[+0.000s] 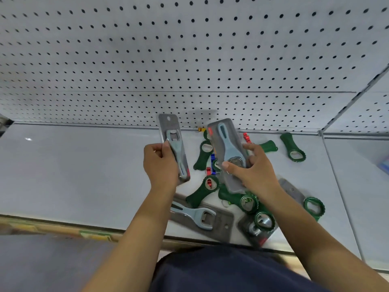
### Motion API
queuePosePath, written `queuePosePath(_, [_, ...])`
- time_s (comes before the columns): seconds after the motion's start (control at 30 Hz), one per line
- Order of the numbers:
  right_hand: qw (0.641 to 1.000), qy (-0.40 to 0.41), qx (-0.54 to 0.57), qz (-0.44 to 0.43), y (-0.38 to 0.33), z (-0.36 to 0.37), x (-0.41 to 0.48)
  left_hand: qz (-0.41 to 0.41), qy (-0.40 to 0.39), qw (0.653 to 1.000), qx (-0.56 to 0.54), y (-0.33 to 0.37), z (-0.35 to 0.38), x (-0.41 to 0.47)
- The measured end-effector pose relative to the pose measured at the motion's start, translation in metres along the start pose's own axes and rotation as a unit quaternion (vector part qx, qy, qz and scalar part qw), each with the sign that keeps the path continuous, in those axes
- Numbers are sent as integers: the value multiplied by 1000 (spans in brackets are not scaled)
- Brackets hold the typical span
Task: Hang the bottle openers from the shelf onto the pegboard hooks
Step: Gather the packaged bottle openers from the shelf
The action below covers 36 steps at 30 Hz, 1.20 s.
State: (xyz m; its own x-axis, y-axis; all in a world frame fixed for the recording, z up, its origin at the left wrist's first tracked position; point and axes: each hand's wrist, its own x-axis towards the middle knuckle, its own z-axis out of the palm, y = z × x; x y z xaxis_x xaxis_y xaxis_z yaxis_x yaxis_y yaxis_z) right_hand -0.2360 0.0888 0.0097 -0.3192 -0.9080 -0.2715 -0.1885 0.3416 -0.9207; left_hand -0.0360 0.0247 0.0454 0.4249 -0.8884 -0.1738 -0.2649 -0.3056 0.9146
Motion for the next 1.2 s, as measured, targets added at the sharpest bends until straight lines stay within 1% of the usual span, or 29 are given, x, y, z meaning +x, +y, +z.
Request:
queuePosePath(0.1, [998, -55, 28, -22, -6, 6, -7, -51, 23, 994, -90, -4, -27, -8])
queuePosePath(0.2, [993, -97, 42, -45, -17, 19, -17, -115, 43, 978, -170, -13, -58, -11])
queuePosePath(0.3, [994, -83, 38, -66, -25, 36, -25, -159, 63, 966, -194, -24, -91, -10])
queuePosePath(0.4, [995, -65, 23, -77, -34, 54, -36, -172, 89, 955, -223, -37, -121, -9])
queuePosePath(0.5, [993, -64, 29, -93, -51, 76, -59, -170, 95, 945, -262, -48, -153, -5])
queuePosePath(0.57, [991, -66, 64, -93, -61, 99, -75, -165, 82, 943, -277, -56, -177, 1])
queuePosePath(0.63, [987, -62, 126, -81, -74, 132, -89, -162, 52, 942, -290, -63, -206, 11])
queuePosePath(0.73, [975, -33, 211, -69, -93, 192, -109, -156, 1, 942, -296, -71, -257, 34])
queuePosePath(0.8, [966, -21, 244, -76, -109, 236, -124, -151, -25, 943, -296, -76, -296, 50])
queuePosePath(0.87, [959, -28, 272, -78, -124, 280, -139, -138, -44, 944, -296, -78, -333, 66])
queuePosePath(0.93, [956, -46, 278, -86, -144, 318, -154, -119, -52, 944, -304, -77, -366, 78])
queuePosePath(1.03, [958, -60, 258, -113, -170, 357, -174, -99, -41, 944, -311, -72, -406, 97])
queuePosePath(1.2, [964, -72, 198, -162, -207, 382, -193, -59, -25, 937, -344, -59, -442, 128])
